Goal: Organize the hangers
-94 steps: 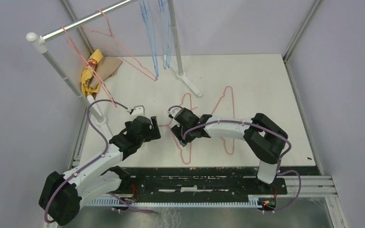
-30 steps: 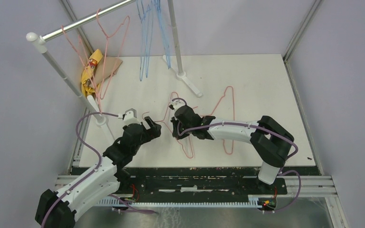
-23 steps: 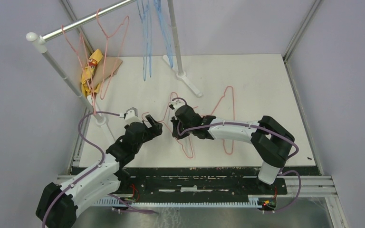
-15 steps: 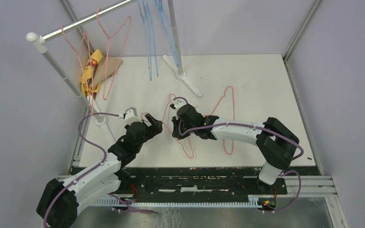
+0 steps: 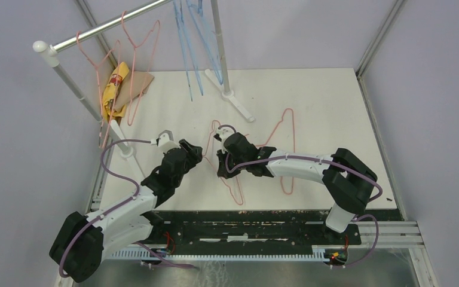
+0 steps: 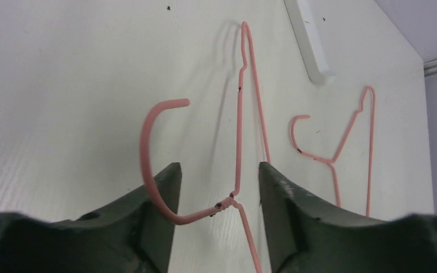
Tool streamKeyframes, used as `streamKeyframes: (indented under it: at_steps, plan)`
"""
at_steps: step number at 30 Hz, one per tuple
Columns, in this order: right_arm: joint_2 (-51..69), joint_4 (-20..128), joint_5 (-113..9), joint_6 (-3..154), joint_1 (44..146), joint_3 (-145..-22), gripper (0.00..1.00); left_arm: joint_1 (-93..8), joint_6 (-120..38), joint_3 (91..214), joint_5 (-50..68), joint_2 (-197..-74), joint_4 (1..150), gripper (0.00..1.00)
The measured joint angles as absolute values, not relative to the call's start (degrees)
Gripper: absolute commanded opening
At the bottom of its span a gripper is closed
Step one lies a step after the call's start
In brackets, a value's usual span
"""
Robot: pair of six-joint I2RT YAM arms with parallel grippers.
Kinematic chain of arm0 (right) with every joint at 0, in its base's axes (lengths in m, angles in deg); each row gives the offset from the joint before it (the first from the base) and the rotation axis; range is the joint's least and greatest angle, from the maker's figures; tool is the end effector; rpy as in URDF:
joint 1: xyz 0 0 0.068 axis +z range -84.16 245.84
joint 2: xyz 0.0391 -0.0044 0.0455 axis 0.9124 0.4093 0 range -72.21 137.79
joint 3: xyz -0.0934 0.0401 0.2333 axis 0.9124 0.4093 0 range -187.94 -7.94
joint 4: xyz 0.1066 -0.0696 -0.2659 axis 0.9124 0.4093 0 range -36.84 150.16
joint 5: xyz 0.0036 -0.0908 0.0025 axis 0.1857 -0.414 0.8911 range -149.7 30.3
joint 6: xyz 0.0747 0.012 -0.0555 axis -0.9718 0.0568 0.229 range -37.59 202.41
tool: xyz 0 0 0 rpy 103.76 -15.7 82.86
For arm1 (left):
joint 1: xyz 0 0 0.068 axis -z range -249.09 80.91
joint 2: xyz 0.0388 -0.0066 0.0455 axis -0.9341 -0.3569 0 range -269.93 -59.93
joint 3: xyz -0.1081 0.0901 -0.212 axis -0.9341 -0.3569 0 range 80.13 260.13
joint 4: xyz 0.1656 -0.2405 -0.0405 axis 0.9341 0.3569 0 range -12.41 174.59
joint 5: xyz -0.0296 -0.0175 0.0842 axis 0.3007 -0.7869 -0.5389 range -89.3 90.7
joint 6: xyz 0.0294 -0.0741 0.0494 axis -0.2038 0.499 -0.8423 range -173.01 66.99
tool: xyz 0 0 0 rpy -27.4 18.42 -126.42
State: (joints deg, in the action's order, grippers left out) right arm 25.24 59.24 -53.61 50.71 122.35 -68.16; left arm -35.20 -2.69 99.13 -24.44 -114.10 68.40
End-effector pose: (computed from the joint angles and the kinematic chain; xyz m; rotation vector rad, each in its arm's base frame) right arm 0.2278 0.3606 0.1262 -0.5922 2.4253 0.8451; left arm 0.2489 -0.1239 0.1337 -0.5603 1.9347 -0.5061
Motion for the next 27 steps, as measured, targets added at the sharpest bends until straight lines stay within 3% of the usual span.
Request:
streamKeyframes:
  at_steps: [3, 9, 11, 12, 15, 17, 22, 27]
  plan:
    - [25.2, 59.4, -53.3, 50.7, 122.3, -68.1, 0.01, -35.2, -2.3, 99.1, -24.3, -114.4, 66.4, 0.27]
    - [25.2, 59.4, -53.0, 50.7, 122.3, -68.1, 0.01, -35.2, -2.3, 99.2, -23.6, -115.0, 63.6, 0.04]
    - [25.2, 59.5, -52.9, 50.8, 122.3, -68.1, 0.01, -35.2, -2.1, 99.2, -23.2, -115.0, 62.8, 0.03]
    - [25.2, 59.6, -52.8, 50.8, 122.3, -68.1, 0.06, -35.2, -2.1, 99.2, -23.2, -114.9, 62.6, 0.03]
    - [25.2, 60.2, -52.9, 51.0, 122.3, -68.1, 0.39, -35.2, -2.0, 99.2, -23.2, -114.6, 62.5, 0.03]
    - [25.2, 61.2, -53.5, 51.7, 122.3, -68.1, 0.48, -35.2, -1.9, 99.2, -23.2, -114.4, 62.5, 0.03]
    - [23.3, 64.7, -55.9, 53.0, 123.5, -68.1, 0.59, -35.2, -1.4, 99.3, -23.8, -114.1, 63.1, 0.03]
    - [20.8, 65.2, -57.4, 53.0, 126.9, -67.5, 0.61, -35.2, -1.2, 101.0, -25.0, -114.1, 65.1, 0.03]
